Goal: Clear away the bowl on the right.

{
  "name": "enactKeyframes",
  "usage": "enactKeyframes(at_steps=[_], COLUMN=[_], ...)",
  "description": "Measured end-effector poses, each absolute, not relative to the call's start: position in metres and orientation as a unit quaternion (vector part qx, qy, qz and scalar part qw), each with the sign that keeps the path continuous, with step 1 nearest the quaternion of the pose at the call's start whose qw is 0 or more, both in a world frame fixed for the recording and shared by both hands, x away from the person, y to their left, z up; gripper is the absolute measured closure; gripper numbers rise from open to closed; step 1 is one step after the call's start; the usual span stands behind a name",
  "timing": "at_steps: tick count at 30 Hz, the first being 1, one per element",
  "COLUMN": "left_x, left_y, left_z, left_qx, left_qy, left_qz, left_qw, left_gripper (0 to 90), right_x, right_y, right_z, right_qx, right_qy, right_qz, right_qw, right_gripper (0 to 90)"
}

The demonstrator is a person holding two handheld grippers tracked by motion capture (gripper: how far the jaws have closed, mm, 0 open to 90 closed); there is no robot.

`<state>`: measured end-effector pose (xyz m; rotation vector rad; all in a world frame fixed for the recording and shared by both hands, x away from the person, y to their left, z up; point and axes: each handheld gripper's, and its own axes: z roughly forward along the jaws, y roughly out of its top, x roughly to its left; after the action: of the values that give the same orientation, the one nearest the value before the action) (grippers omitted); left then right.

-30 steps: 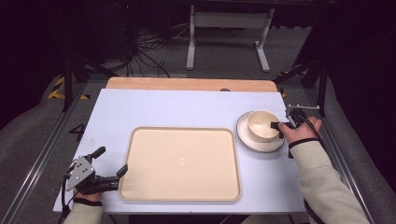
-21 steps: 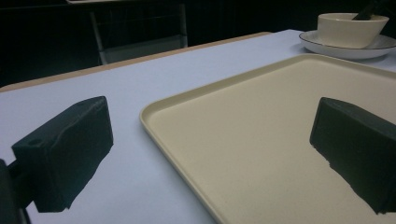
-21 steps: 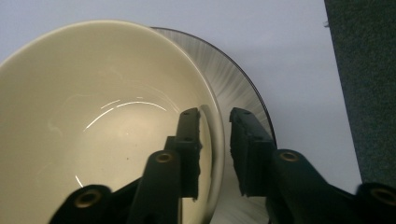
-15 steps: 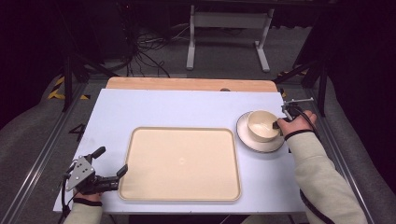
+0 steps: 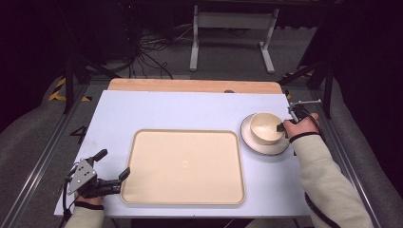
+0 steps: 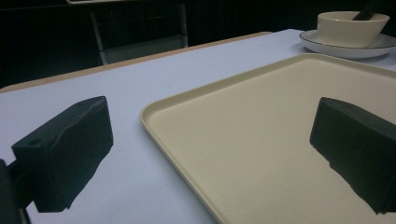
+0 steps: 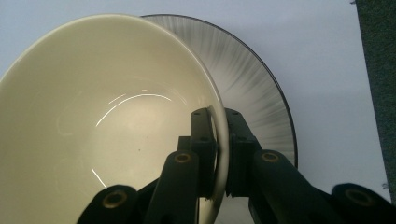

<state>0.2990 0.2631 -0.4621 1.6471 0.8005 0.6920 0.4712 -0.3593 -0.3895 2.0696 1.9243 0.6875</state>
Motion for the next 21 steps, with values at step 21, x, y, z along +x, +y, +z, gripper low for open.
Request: enactKeyframes(at_steps=[21], left_x=[0.299], left_y=[0.263], left_z=[-0.462], left_qx=[0.698], left_qy=[0.34], left_qz=[0.296], left_qw=[0.556], left_gripper=[0.2], right_x=[0.461], right_y=[-0.363], right_z=[-0.347], right_qx=[0.707], right_qy=[0.656], right_qz=[0.235], right_qw=[0.119], right_gripper=[83.7])
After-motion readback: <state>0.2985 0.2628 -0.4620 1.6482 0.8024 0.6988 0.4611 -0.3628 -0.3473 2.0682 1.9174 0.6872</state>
